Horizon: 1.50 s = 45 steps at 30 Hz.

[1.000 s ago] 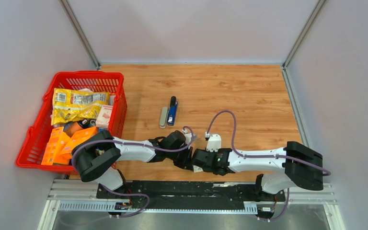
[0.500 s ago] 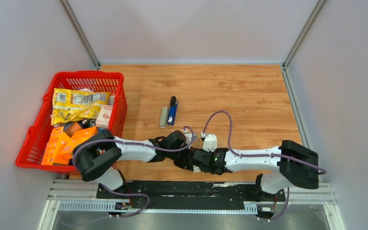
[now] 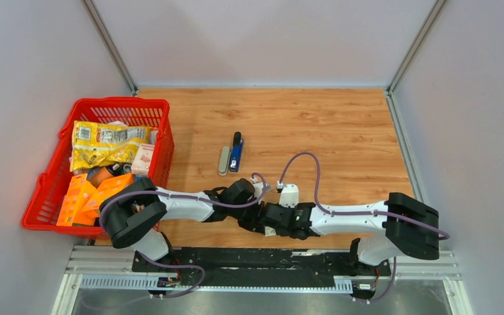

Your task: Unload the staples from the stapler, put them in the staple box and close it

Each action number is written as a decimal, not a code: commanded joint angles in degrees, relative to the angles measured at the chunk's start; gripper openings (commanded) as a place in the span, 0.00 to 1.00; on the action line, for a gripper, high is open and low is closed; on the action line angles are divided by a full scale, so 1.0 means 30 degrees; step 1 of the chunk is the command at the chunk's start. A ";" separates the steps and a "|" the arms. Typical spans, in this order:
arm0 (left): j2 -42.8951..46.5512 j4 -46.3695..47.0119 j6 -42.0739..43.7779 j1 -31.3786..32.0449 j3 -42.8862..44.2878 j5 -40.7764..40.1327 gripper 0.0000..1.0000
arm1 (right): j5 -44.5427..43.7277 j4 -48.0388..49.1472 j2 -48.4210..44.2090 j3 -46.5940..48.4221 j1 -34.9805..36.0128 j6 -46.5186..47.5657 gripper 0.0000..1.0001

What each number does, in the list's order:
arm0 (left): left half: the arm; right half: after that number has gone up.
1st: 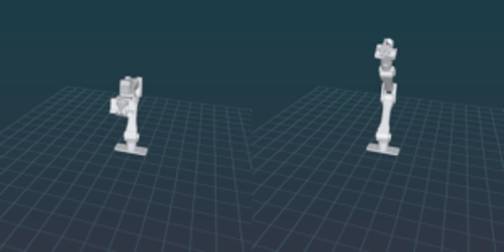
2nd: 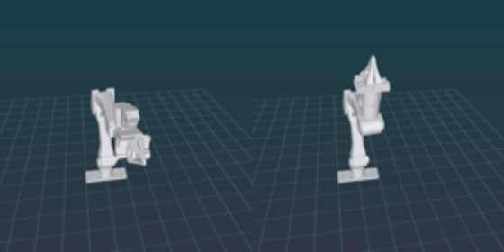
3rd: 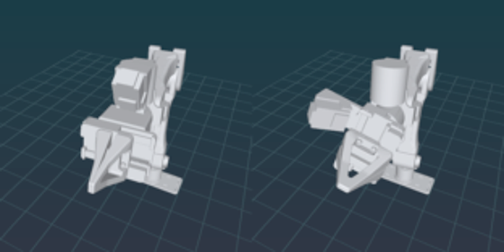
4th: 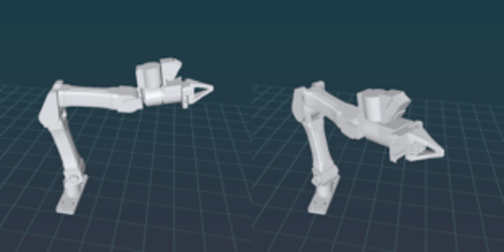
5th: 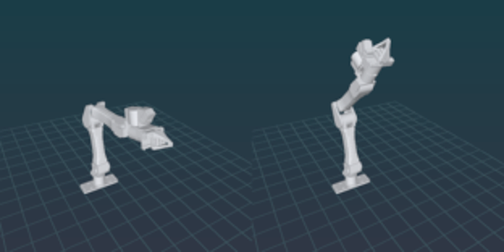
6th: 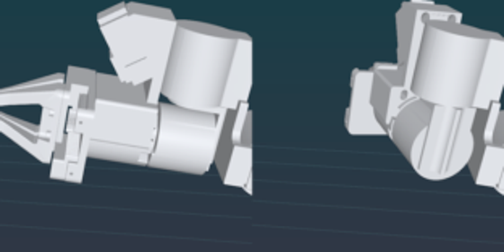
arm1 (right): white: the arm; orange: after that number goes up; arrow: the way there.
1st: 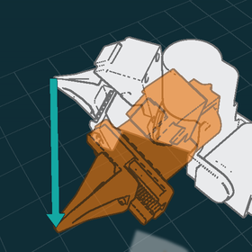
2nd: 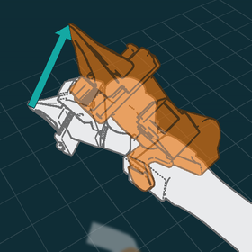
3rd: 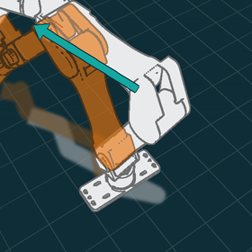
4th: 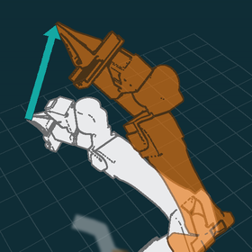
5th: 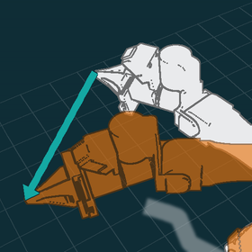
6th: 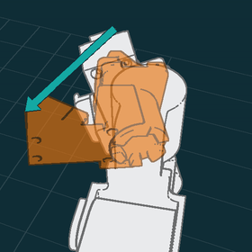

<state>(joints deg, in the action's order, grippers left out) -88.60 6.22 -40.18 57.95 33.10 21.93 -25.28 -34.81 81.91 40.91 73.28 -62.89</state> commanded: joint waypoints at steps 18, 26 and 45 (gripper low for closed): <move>0.5535 -0.7574 0.3401 0.0164 0.2881 -0.5637 0.41 | -0.4871 -0.3777 -0.4333 0.1540 -0.2891 0.2945 0.57; 1.0191 -1.0713 0.5043 0.0135 0.4199 -1.0497 0.65 | -0.6951 -0.4218 -0.5856 0.2593 -0.3506 0.4789 0.98; 1.3945 -1.4377 0.6305 0.0135 0.6836 -1.5776 0.84 | -1.0323 -0.4981 -0.6149 0.7458 -0.3917 0.8452 1.00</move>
<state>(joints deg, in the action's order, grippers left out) -48.62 -34.81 -23.18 58.15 50.37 -21.61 -51.33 -49.71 65.28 60.42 61.73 -39.68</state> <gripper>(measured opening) 0.833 0.998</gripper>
